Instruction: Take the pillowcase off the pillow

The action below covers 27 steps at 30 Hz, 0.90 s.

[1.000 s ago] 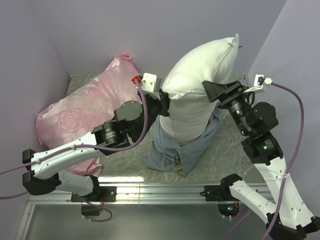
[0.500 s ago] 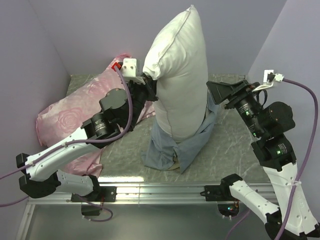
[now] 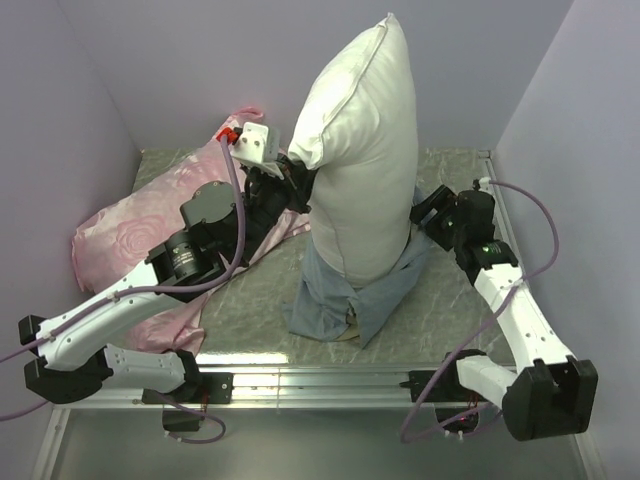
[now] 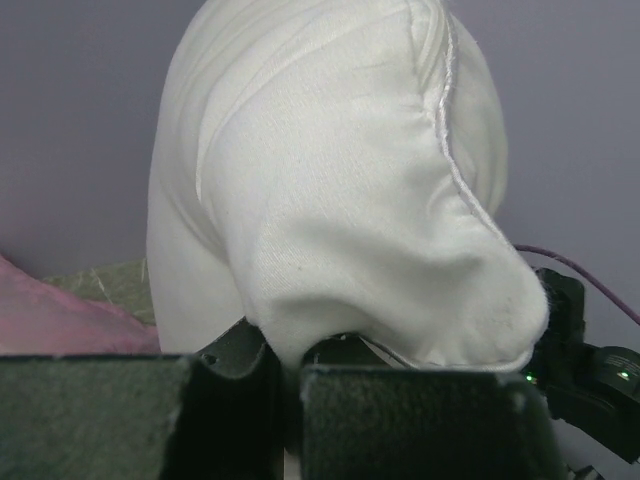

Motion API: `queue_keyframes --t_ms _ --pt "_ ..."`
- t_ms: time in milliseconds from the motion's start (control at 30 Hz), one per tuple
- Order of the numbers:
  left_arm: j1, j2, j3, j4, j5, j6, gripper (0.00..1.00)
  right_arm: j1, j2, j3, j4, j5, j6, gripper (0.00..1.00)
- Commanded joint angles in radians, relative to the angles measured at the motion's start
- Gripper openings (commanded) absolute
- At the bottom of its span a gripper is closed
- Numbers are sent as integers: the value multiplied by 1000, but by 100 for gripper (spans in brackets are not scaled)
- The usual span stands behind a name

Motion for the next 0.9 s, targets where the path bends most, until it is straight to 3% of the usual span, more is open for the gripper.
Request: queue_keyframes --t_ms 0,133,367,433,533,567,667,867 --pt "1 -37 -4 21 113 -7 0 -46 3 -11 98 -69 44 83" --pt "1 -53 -24 10 185 -17 1 -109 0 -95 251 -186 122 83" --pt "2 -45 -7 -35 334 -4 1 -111 130 1 241 -258 85 79" --pt "2 -34 28 -68 361 5 1 -109 169 18 222 -255 81 74" --pt "2 -37 46 -78 409 13 0 -109 219 66 172 -209 75 50" --pt "2 -46 48 -82 427 10 1 -109 248 79 159 -194 69 37" --pt "2 -77 50 -86 466 19 0 -109 296 133 115 -152 68 18" --pt "2 -170 40 -51 536 40 0 -109 461 210 53 -103 85 2"
